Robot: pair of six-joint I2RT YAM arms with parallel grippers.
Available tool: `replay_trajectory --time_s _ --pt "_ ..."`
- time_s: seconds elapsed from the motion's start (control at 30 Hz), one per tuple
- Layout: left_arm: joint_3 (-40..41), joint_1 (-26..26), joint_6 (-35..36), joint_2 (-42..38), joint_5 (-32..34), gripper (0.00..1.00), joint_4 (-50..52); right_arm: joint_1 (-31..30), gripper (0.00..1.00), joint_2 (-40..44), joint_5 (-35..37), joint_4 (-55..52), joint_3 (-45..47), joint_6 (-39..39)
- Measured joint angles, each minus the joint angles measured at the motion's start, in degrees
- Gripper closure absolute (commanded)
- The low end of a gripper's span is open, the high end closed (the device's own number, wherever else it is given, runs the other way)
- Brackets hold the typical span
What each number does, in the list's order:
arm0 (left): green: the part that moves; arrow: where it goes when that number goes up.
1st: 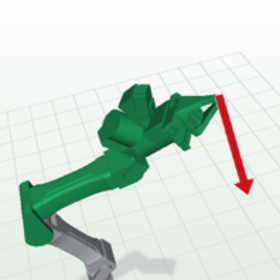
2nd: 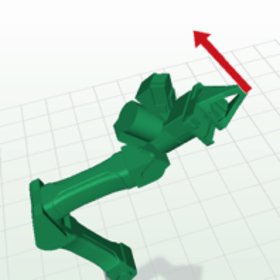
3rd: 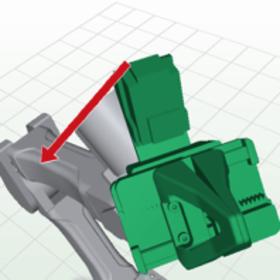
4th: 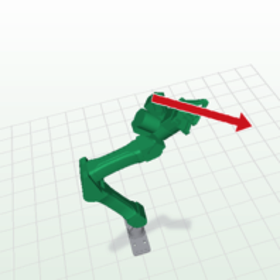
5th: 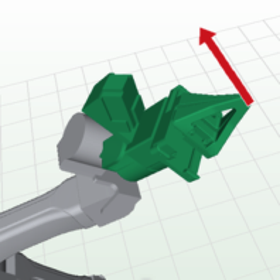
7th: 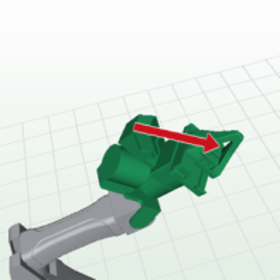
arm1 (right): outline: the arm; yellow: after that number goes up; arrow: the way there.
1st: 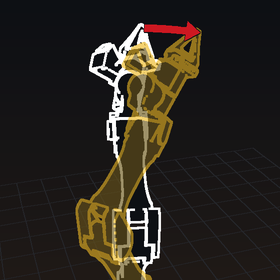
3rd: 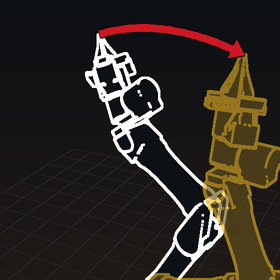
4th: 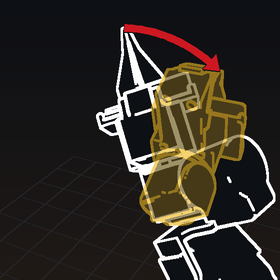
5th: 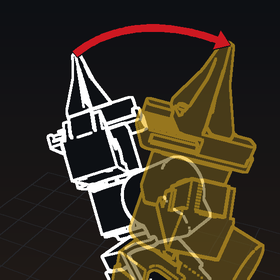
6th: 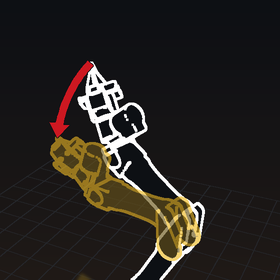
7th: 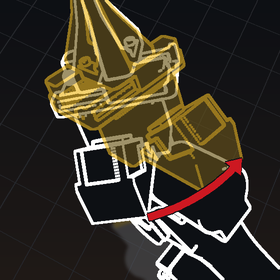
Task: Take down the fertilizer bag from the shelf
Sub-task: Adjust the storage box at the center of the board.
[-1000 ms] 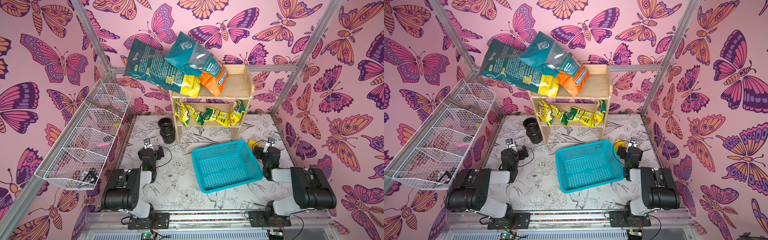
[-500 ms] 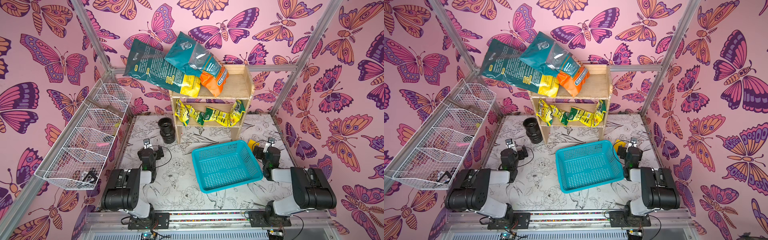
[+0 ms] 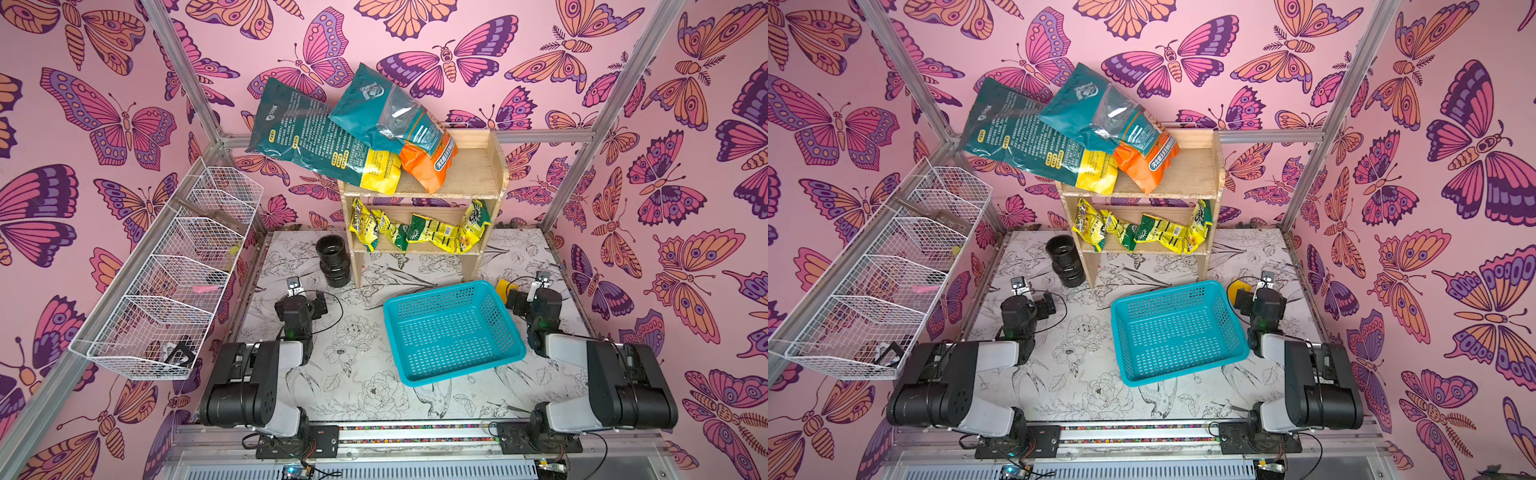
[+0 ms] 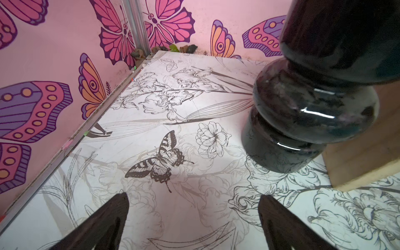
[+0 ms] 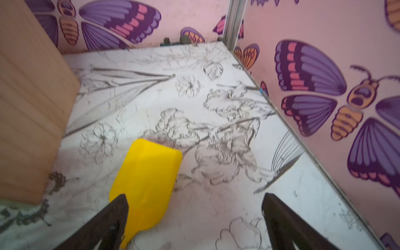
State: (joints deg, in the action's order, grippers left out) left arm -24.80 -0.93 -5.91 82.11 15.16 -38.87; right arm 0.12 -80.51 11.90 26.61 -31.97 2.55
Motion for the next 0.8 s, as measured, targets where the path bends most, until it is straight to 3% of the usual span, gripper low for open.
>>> replay_trajectory --time_s 0.13,0.27,0.33,0.57,0.63,0.7,0.8 --pt "-9.35 -0.63 -7.74 -6.56 5.95 0.0 14.93 -0.04 0.01 1.25 3.78 -18.58 -17.27 6.56" --pt "-15.87 -0.2 -11.39 -11.91 6.43 0.0 27.32 0.11 0.01 1.38 4.98 -33.14 -28.46 11.74" --pt "-17.09 -0.22 -12.0 -14.12 5.79 0.0 31.45 0.11 0.0 2.36 2.36 -37.92 -29.88 12.15" --pt "-21.27 -0.22 -13.86 -21.92 4.57 0.0 48.54 -1.62 0.22 3.8 -6.49 -58.8 -34.6 12.59" --pt "-21.92 -0.22 -14.1 -23.98 3.98 0.0 50.16 -4.07 0.28 5.2 -8.26 -63.82 -34.07 12.61" --pt "-21.42 -0.22 -14.45 -25.9 3.15 0.0 50.97 -7.28 0.4 6.97 -9.35 -67.65 -32.94 12.55" --pt "-18.38 -0.22 -15.54 -27.69 2.32 0.0 50.77 -10.16 0.43 9.05 -11.39 -71.08 -30.86 12.68"
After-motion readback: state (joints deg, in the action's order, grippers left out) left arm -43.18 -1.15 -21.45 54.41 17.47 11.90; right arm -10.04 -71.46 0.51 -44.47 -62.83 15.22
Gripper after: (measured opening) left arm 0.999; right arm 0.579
